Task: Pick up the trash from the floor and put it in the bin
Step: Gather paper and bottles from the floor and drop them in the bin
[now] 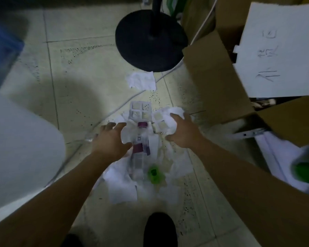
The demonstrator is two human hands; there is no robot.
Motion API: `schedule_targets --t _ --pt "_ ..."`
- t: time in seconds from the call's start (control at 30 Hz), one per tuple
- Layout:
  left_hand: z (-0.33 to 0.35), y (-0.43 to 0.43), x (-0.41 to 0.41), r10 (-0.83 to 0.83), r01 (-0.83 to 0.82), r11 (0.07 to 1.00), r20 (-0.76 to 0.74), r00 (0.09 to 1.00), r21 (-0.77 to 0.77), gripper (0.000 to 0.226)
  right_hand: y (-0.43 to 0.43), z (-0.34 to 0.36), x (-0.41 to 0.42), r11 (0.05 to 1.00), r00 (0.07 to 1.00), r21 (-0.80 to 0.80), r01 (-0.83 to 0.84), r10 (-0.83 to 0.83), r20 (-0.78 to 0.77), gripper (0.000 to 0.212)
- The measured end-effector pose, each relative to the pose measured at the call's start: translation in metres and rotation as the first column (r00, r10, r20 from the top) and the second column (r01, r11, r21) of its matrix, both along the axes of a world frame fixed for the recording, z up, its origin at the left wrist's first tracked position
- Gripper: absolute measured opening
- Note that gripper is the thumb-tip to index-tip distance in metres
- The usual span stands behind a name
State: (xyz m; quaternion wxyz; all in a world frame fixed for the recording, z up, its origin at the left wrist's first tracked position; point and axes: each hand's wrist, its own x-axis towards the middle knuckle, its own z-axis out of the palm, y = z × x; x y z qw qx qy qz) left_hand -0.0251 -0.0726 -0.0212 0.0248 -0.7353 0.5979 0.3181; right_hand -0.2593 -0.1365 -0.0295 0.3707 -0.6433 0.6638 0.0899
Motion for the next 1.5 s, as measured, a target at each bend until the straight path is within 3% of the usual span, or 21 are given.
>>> schedule_targets --t 0.07,0.17,0.3,0.43,0.57,0.67,0.8,0.9,1.03,1.23,1.4,1.5 --pt "-0.042 -0.006 0.008 -0.071 0.070 0.997 0.139 0.988 0.012 0.077 -0.022 -0.044 -0.001 0.998 0.996 0.002 -0.066 0.066 -0.056 0.094" --pt "-0.092 -0.011 0.015 -0.066 0.069 0.998 0.218 0.974 -0.004 0.067 -0.033 -0.103 -0.010 0.997 0.982 0.079 0.023 -0.008 -0.190 0.094" --pt "-0.125 -0.026 0.020 -0.029 0.085 0.967 0.228 0.973 -0.242 0.029 -0.042 -0.145 -0.007 0.996 0.967 -0.087 0.027 -0.048 -0.251 0.061" --pt "-0.107 -0.025 0.018 0.049 -0.007 0.925 0.100 0.994 -0.381 0.025 -0.033 -0.132 0.005 0.980 0.997 -0.197 0.040 -0.053 -0.064 0.046" --pt "-0.082 -0.007 0.012 -0.002 0.038 0.922 0.093 0.996 -0.385 0.021 -0.017 -0.108 0.021 0.990 0.997 -0.143 0.003 0.008 0.080 0.060" --pt "-0.078 -0.004 0.016 -0.069 0.087 0.939 0.065 0.996 -0.334 0.016 -0.019 -0.103 0.031 0.988 0.986 -0.148 -0.043 0.066 0.151 0.051" --pt "-0.083 -0.016 0.032 -0.078 0.103 0.951 0.094 0.992 -0.293 0.054 -0.024 -0.101 0.045 0.952 0.971 -0.285 -0.108 0.163 0.175 0.037" --pt "-0.065 -0.007 0.036 -0.075 0.103 0.937 0.096 0.993 -0.335 0.049 -0.009 -0.086 0.055 0.961 0.951 -0.260 -0.099 0.168 0.258 0.041" --pt "-0.038 0.009 0.044 -0.039 0.062 0.937 0.074 0.996 -0.344 0.013 0.007 -0.065 0.069 0.983 0.885 -0.182 -0.019 0.102 0.454 0.014" --pt "0.008 0.009 0.074 0.139 -0.201 0.820 -0.154 0.978 -0.536 0.017 -0.009 -0.019 0.102 0.994 0.758 -0.061 0.089 -0.028 0.652 0.029" --pt "0.090 -0.002 0.089 0.086 -0.144 0.828 -0.131 0.988 -0.542 0.024 -0.020 0.056 0.130 0.995 0.747 -0.100 0.027 0.047 0.663 0.009" --pt "0.139 -0.007 0.106 0.077 -0.069 0.764 -0.016 0.997 -0.641 0.036 -0.031 0.099 0.155 0.988 0.692 -0.152 0.018 0.098 0.715 0.010"
